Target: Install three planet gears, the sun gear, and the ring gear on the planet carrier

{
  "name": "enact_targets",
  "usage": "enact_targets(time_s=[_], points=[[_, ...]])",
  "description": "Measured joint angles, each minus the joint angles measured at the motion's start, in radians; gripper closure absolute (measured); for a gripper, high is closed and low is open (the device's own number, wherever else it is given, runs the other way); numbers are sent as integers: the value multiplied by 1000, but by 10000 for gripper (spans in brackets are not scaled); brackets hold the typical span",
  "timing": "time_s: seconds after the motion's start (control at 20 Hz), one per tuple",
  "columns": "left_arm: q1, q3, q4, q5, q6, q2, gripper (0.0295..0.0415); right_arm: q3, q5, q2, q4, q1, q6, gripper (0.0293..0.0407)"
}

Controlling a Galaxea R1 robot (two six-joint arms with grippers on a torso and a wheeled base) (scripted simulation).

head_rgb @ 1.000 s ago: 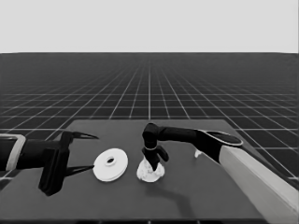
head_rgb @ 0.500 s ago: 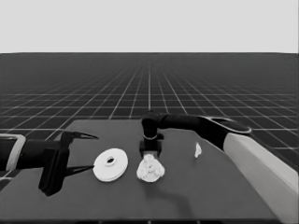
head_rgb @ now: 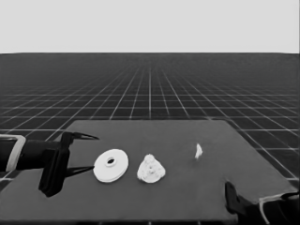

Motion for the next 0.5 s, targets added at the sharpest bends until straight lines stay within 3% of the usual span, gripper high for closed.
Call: enact_targets(time_s=[0.05, 0.1, 0.15, 0.2, 0.25, 0.35, 0.5], points=[[186, -94, 479, 412, -486, 208, 319, 3, 1, -3, -1, -1, -2, 315], [235, -263, 418, 821, -983, 446, 304, 4, 1, -5, -2, -1, -4, 315], [240, -485, 177, 902, -1256, 580, 307, 5, 1, -6, -2, -1, -4, 315], [247, -670, 17, 879, -1362, 646, 316, 6, 2, -6, -2, -1, -5, 315], [255, -802, -79, 858, -1398, 686, 321, 6, 2, -7, -3, -1, -5, 315], [264, -948, -171, 842, -1408, 730, 325, 7, 2, -7, -3, -1, -5, 315], [268, -1025, -210, 839, -1401, 754, 326, 7, 2, -7, -3, -1, -5, 315]])
